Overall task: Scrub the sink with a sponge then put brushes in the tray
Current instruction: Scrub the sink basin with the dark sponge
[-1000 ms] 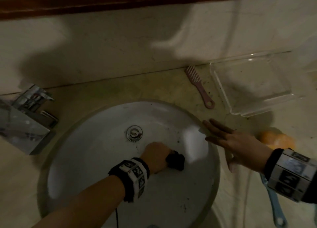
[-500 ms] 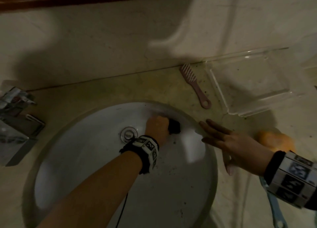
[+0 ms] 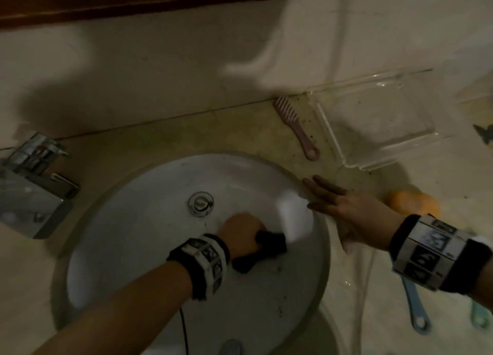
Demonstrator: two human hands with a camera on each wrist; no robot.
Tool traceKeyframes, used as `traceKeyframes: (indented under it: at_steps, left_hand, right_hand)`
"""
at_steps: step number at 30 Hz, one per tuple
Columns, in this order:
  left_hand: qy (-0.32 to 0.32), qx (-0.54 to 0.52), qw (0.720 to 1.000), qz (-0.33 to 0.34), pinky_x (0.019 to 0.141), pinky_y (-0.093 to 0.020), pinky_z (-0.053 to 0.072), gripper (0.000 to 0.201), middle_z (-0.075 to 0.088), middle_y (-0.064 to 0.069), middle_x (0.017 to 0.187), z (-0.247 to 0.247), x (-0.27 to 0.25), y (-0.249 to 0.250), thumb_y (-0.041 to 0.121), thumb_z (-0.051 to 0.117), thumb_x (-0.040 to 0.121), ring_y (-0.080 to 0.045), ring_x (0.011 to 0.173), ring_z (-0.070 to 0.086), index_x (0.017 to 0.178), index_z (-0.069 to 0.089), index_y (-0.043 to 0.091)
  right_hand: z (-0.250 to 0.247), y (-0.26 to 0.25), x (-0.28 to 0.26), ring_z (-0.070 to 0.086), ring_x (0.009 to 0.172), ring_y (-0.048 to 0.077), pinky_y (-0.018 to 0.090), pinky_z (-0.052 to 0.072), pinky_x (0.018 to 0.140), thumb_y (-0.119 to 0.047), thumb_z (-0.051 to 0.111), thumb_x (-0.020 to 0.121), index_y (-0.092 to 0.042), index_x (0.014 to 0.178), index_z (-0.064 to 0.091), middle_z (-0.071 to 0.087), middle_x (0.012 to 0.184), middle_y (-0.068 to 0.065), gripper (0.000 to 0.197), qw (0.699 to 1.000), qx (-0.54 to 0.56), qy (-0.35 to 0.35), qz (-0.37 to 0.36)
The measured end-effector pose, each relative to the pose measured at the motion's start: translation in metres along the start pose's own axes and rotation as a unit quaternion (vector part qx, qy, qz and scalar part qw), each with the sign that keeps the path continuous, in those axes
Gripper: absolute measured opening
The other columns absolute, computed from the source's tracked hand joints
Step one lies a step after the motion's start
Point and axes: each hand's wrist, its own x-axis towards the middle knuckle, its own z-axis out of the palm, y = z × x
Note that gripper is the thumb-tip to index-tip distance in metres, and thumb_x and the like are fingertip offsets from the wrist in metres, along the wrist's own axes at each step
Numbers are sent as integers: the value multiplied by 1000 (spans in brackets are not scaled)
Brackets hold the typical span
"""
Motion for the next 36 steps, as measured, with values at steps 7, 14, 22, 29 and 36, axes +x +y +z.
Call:
traceKeyframes:
  at_steps: [7, 14, 22, 29, 36]
  left_hand:
    - [167, 26, 985, -32, 78, -31, 51, 25, 72, -18, 105, -33, 6, -7, 16, 52, 94, -30, 95, 67, 108, 70, 5]
    - [87, 64, 992, 70, 96, -33, 47, 30, 67, -16, 116, 26, 6, 51, 19, 44, 98, -32, 106, 61, 119, 63, 9]
    - [-151, 225, 957, 102, 81, -31, 43, 32, 66, -18, 116, 48, -47, 21, 10, 45, 96, -28, 100, 61, 124, 59, 4]
    - [32, 38, 997, 55, 80, -31, 53, 35, 72, -18, 101, 18, -36, 11, 25, 45, 92, -29, 89, 68, 104, 69, 2]
    - [100, 34, 990, 91, 97, -36, 46, 43, 61, -21, 126, 36, -14, 74, 21, 43, 98, -35, 110, 60, 139, 47, 13]
  right_hand:
    - [14, 6, 7, -26, 132, 5, 39, 35, 113, -22, 74, 76, -24, 145, 31, -33, 141, -10, 81, 998, 40, 53, -9]
    - [16, 6, 9, -16, 145, 11, 41, 31, 115, -18, 80, 70, -23, 146, 29, -25, 154, -5, 92, 998, 38, 48, -5]
    - [16, 4, 10, -13, 147, 16, 37, 32, 115, -11, 66, 82, -22, 144, 31, -30, 147, -8, 72, 998, 30, 63, -5]
    - [-7, -16, 7, 4, 149, 20, 36, 30, 114, -28, 65, 86, -21, 148, 23, -7, 161, 3, 76, 997, -43, 39, 45]
    - [-15, -25, 23, 21, 146, 20, 39, 43, 105, -20, 54, 94, -17, 148, 24, 4, 161, 3, 61, 994, -13, 66, 88]
